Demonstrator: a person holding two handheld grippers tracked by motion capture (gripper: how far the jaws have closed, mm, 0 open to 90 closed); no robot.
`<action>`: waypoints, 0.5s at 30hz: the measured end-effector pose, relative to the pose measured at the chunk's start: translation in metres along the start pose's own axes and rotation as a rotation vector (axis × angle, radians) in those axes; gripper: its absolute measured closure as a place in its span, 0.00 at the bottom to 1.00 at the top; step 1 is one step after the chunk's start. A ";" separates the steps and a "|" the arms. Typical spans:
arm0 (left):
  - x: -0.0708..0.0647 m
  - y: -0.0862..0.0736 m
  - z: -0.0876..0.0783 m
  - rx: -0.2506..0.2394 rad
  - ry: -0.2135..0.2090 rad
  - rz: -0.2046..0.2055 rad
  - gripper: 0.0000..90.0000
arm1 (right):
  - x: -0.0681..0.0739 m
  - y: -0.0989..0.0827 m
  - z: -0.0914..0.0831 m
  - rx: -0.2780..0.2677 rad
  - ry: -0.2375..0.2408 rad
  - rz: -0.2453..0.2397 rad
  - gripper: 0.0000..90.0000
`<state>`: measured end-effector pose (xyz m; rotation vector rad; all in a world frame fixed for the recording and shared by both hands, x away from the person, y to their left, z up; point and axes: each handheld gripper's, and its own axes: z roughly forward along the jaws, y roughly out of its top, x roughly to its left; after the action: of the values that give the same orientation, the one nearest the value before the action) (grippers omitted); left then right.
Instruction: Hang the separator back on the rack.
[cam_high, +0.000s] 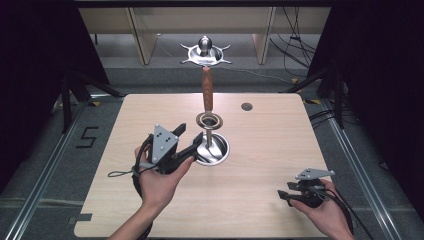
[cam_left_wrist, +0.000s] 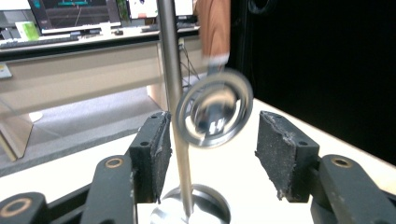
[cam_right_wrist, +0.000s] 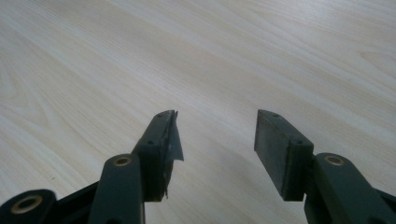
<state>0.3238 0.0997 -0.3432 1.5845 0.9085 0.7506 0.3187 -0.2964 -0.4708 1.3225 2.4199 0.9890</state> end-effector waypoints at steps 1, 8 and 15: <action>0.002 -0.004 -0.002 0.007 0.002 0.006 0.49 | 0.000 0.000 0.000 0.003 0.001 0.003 0.55; 0.018 -0.039 -0.018 0.083 0.010 0.009 0.48 | 0.002 0.000 0.000 0.008 -0.043 -0.005 0.55; 0.037 -0.079 -0.036 0.172 0.027 0.006 0.46 | 0.002 0.000 0.000 0.008 -0.041 -0.005 0.55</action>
<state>0.2993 0.1573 -0.4138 1.7320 1.0106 0.7146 0.3177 -0.2947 -0.4708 1.3250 2.3981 0.9425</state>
